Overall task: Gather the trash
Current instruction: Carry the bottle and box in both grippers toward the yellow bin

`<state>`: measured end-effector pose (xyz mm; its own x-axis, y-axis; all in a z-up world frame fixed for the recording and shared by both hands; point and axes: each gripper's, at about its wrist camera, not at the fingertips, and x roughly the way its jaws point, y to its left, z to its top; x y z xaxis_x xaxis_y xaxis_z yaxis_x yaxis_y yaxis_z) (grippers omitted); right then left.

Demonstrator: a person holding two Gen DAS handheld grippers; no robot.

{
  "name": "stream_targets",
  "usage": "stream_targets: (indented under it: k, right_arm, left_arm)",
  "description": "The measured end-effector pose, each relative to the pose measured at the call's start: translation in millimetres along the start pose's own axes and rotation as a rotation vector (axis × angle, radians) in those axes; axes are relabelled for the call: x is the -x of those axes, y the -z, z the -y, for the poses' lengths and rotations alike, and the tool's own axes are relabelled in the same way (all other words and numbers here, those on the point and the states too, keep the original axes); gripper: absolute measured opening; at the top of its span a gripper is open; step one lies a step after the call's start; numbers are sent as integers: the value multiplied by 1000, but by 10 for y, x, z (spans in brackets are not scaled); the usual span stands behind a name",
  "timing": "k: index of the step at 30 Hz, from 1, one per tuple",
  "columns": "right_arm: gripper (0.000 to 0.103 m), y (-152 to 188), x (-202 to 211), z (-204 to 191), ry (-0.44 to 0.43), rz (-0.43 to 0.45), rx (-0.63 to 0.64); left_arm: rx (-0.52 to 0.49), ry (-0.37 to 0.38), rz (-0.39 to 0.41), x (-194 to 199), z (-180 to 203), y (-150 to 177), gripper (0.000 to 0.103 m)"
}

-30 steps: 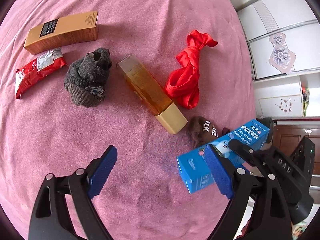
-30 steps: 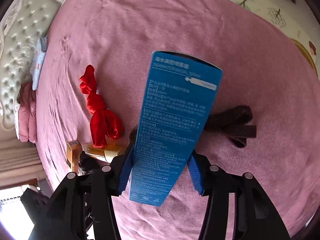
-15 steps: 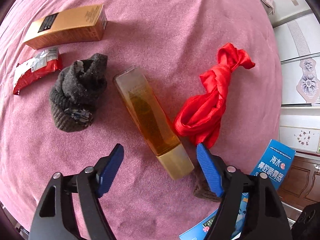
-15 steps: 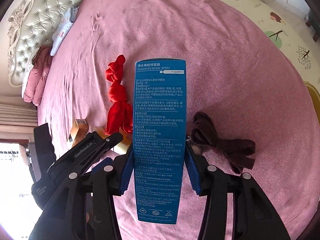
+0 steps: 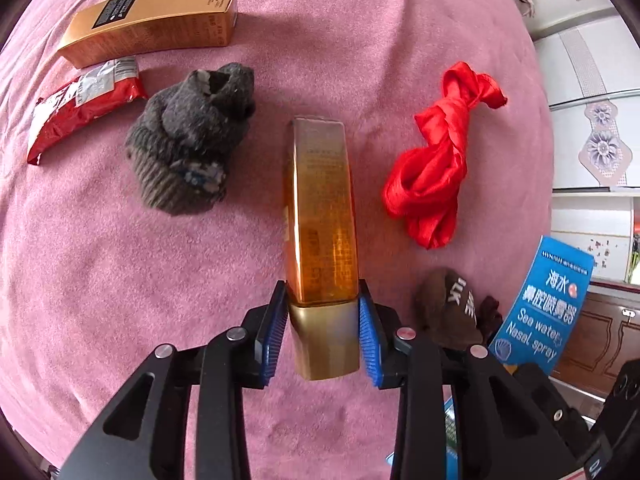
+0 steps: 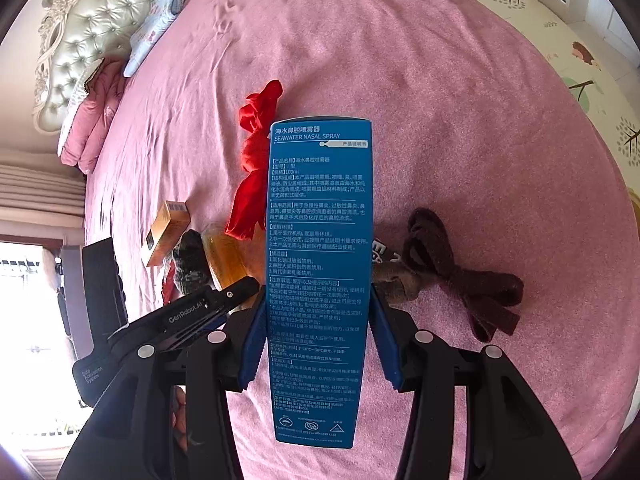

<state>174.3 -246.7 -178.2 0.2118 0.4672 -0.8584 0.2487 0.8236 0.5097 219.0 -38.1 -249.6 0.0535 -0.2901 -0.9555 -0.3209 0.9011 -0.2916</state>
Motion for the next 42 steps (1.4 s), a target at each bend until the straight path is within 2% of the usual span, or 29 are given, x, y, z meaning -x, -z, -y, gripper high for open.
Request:
stream_targets:
  k: [8,16,21,32,42]
  right_arm:
    - [47,313,375,155,-18,6,14]
    - [47,734,851,423,-18,45,12]
    - [47,990,1160,733,-20,77,-33]
    - [47,1236,1774,1635,7,184,-169]
    - [47,1282,2200,2580,28,271,-321]
  left_arm:
    - [-130,1,-11,404,79,602,34]
    - [-210,53,-11,665,410,1332,34]
    - [-295,83,-29,750,624,1641,34]
    - [-493,96,-89,572,1524,2320,34]
    - [-665,96,-141,255,2395,2668,34]
